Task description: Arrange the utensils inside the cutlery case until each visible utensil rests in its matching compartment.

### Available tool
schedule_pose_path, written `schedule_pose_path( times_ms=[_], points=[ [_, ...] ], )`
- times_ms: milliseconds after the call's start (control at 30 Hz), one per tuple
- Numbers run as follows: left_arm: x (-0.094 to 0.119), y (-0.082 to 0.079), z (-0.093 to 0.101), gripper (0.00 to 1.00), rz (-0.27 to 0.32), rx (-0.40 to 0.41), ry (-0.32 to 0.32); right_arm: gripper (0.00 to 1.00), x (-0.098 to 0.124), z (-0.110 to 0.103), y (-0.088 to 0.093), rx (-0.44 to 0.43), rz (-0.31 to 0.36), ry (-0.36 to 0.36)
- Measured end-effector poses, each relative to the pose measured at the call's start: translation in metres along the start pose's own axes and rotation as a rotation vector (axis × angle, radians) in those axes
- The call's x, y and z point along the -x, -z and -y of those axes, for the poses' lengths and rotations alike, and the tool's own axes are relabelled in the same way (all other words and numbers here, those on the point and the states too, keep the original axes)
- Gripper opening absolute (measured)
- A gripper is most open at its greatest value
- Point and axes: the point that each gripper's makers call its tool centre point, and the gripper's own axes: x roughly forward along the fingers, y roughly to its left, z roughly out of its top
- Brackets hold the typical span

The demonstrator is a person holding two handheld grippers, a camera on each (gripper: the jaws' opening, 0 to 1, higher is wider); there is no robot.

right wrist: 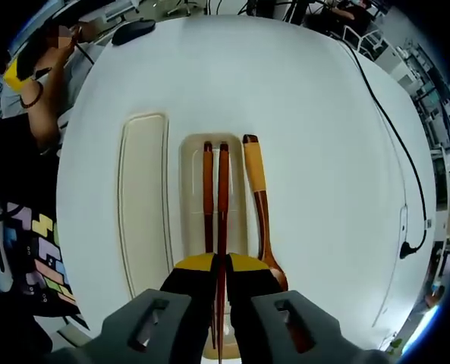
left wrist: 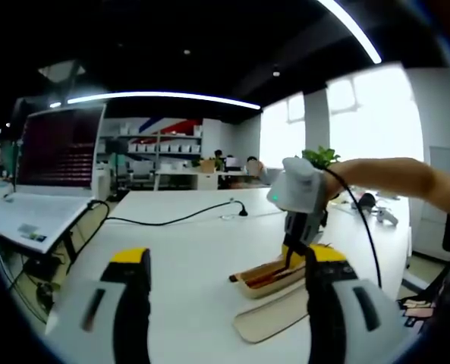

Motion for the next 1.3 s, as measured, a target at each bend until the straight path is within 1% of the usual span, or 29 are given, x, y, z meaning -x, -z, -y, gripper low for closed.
schedule_pose_path(
  times_ms=[333,533,633,733,900,967,1067,1133,1233,1300],
  points=[
    [0.000,-0.001,-0.002,0.88,0.005,0.004,0.000,0.03,-0.004,0.001,0.000,0.004,-0.005,0.007],
    [0.000,-0.001,-0.002,0.88,0.004,0.004,-0.001,0.07,-0.001,0.004,0.000,-0.015,-0.006,0.018],
    [0.000,-0.001,-0.002,0.88,0.004,0.004,0.000,0.08,0.003,0.006,-0.003,-0.029,0.024,0.017],
    [0.000,0.000,-0.002,0.88,0.003,0.003,0.001,0.08,0.007,0.008,-0.003,-0.040,0.038,0.020],
    [0.000,0.000,-0.002,0.88,0.001,0.003,0.001,0.10,0.013,0.013,0.000,-0.060,0.061,0.032],
    [-0.001,0.000,-0.002,0.88,0.000,0.003,0.001,0.10,0.016,0.018,0.002,-0.082,0.083,0.038],
    [-0.002,0.002,-0.003,0.87,0.000,0.030,0.004,0.11,0.023,0.023,0.007,-0.103,0.104,0.045],
    [-0.003,0.004,-0.002,0.87,-0.006,0.033,0.006,0.12,0.027,0.029,0.005,-0.132,0.162,0.050],
    [-0.004,0.006,-0.003,0.87,-0.016,0.028,0.001,0.12,0.030,0.037,0.017,-0.172,0.158,0.059],
    [-0.005,0.007,-0.003,0.86,-0.013,0.044,-0.003,0.12,0.031,0.043,0.027,-0.210,0.165,0.077]
  ],
)
